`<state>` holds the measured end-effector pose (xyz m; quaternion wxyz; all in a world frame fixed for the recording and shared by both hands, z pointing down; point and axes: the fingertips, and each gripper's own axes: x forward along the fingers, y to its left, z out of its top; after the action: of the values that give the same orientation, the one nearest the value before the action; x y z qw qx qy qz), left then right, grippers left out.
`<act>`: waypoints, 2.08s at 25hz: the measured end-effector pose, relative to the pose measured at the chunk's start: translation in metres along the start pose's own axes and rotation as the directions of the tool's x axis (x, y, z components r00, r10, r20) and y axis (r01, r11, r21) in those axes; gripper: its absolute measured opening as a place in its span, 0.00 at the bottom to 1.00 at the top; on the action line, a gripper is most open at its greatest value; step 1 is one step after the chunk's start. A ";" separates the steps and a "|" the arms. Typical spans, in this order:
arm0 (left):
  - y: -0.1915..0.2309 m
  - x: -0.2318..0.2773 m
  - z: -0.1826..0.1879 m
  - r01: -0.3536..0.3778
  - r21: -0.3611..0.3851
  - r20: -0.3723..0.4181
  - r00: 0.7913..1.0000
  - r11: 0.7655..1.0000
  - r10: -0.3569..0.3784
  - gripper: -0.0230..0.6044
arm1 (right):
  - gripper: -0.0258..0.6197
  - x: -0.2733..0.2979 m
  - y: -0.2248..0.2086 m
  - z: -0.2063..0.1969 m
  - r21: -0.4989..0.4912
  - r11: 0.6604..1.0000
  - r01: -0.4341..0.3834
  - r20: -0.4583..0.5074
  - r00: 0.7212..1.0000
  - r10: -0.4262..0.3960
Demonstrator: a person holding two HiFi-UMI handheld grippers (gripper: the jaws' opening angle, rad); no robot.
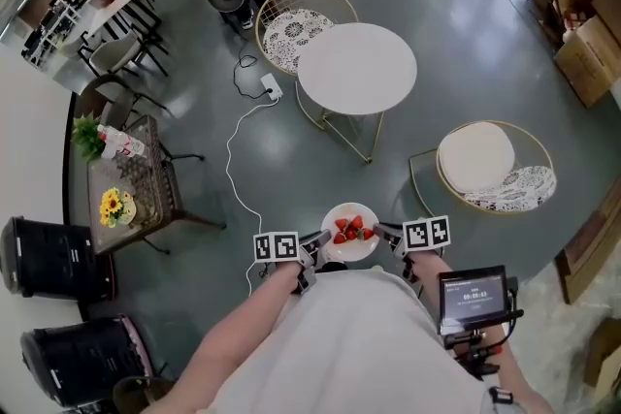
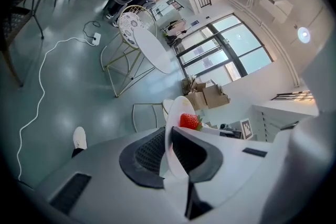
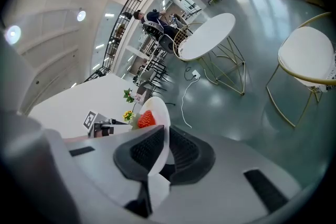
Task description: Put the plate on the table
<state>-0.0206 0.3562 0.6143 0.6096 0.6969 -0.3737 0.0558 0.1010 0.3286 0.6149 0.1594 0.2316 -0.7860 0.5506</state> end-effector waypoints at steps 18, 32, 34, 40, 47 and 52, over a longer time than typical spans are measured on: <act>0.042 -0.015 0.102 0.064 0.008 -0.025 0.998 0.998 -0.064 0.07 | 0.08 0.073 0.020 0.074 0.010 0.997 0.074 0.032 0.997 -0.074; 0.069 -0.036 0.159 0.082 0.022 -0.009 0.997 0.996 -0.082 0.07 | 0.08 0.123 0.041 0.114 -0.016 0.996 0.093 0.039 0.995 -0.092; 0.072 -0.037 0.166 0.085 0.022 0.002 0.996 0.996 -0.085 0.07 | 0.08 0.127 0.044 0.121 -0.027 0.995 0.098 0.041 0.994 -0.097; 0.082 -0.043 0.185 0.071 0.019 0.025 0.997 0.997 -0.072 0.07 | 0.08 0.145 0.049 0.134 -0.036 0.995 0.095 0.025 0.995 -0.094; 0.106 -0.050 0.199 0.019 -0.018 0.045 0.999 1.000 -0.018 0.08 | 0.08 0.175 0.047 0.145 -0.042 0.998 0.056 -0.021 0.998 -0.057; 0.113 -0.045 0.227 0.002 -0.034 0.078 0.997 0.999 0.000 0.08 | 0.08 0.194 0.042 0.173 -0.057 0.998 0.032 -0.048 0.998 -0.035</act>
<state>-0.2051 0.1763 0.6247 0.6062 0.6883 -0.3978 0.0219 -0.0842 0.1413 0.6207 0.1941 0.2265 -0.7932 0.5309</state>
